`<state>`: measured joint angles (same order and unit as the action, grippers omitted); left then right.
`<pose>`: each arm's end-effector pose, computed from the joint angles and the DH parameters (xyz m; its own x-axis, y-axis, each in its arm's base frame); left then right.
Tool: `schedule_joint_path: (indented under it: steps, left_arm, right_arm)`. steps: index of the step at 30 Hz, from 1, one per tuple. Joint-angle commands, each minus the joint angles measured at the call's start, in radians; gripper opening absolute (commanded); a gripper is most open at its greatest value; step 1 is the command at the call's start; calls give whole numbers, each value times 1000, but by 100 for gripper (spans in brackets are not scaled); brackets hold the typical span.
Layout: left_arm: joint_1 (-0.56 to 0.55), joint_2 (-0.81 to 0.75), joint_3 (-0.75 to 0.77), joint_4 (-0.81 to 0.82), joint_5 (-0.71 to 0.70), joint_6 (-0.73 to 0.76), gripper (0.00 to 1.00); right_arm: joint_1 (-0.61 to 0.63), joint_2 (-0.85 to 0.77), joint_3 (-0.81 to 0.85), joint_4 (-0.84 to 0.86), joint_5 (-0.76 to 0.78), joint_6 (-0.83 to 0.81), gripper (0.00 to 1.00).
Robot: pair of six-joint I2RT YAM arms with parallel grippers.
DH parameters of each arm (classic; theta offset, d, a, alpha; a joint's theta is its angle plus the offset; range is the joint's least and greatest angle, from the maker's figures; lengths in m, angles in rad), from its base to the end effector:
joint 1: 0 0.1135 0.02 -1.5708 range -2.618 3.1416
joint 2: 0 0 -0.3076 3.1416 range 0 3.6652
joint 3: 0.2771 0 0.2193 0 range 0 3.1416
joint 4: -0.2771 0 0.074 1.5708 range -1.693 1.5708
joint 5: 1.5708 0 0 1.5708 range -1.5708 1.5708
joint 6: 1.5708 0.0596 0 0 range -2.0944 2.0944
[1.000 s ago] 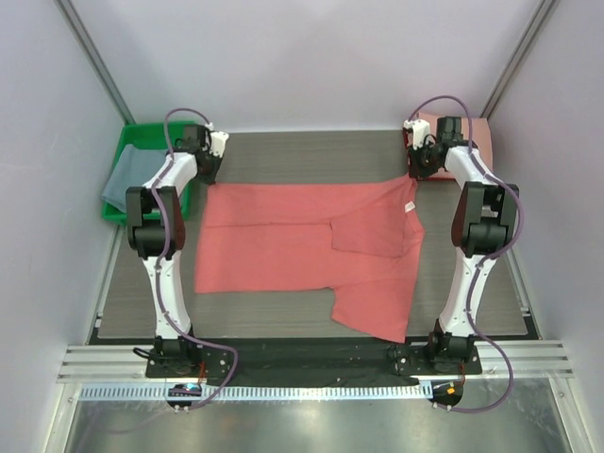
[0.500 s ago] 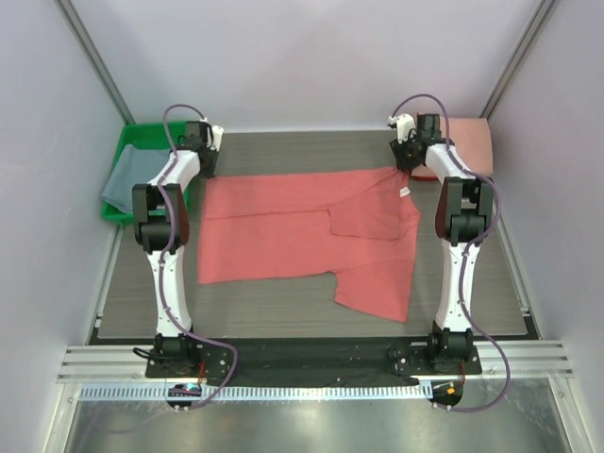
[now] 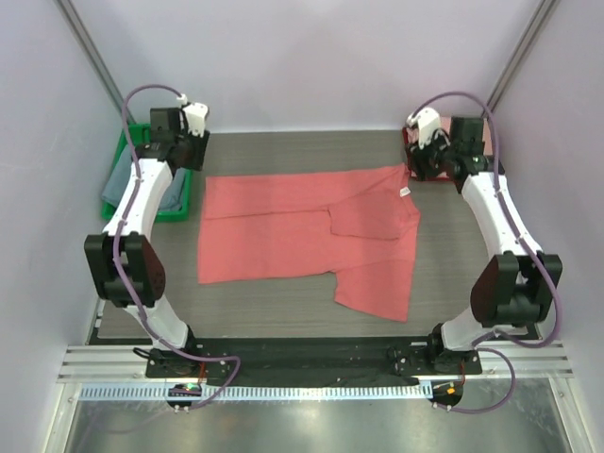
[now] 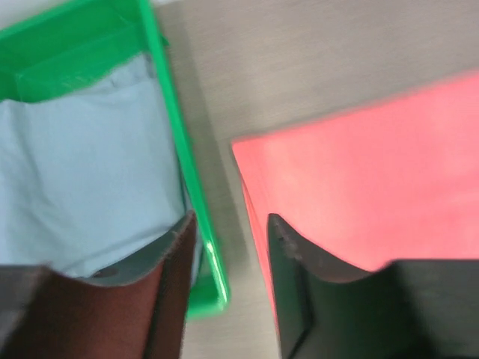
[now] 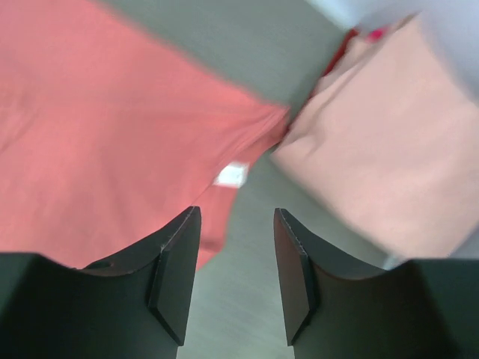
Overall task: Fold and stack the t-shirts
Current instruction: Fold the tshirt
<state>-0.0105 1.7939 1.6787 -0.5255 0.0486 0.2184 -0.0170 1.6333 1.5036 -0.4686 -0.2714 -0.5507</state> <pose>0.4115 -0.0072 0.3690 -0.5728 0.2224 -0.7889 0.1778 0.9733 0.1453 0.3649 0.0098 0.3787 -0.3726 -0.4979 -0.7831 -0.4695 0.8291 -0.3037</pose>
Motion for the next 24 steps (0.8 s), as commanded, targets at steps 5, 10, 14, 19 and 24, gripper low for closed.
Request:
schedule_joint_path:
  steps: [5, 10, 14, 19, 24]
  left_arm:
    - [6, -165, -368, -267, 139, 186, 34]
    - [-31, -318, -569, -271, 93, 366, 33]
    - [-39, -312, -634, -222, 56, 360, 33]
    - [-39, -159, -527, -229, 40, 224, 35]
    - [-37, -61, -395, -260, 36, 165, 39]
  right_arm:
    - [15, -157, -402, -366, -152, -257, 46]
    - [17, -392, -630, -430, -147, -464, 48]
    - [81, -654, -825, -508, -153, -747, 48]
    - [115, -820, -942, -683, -198, -1143, 47]
    - [121, -828, -1025, -708, -222, -1318, 47]
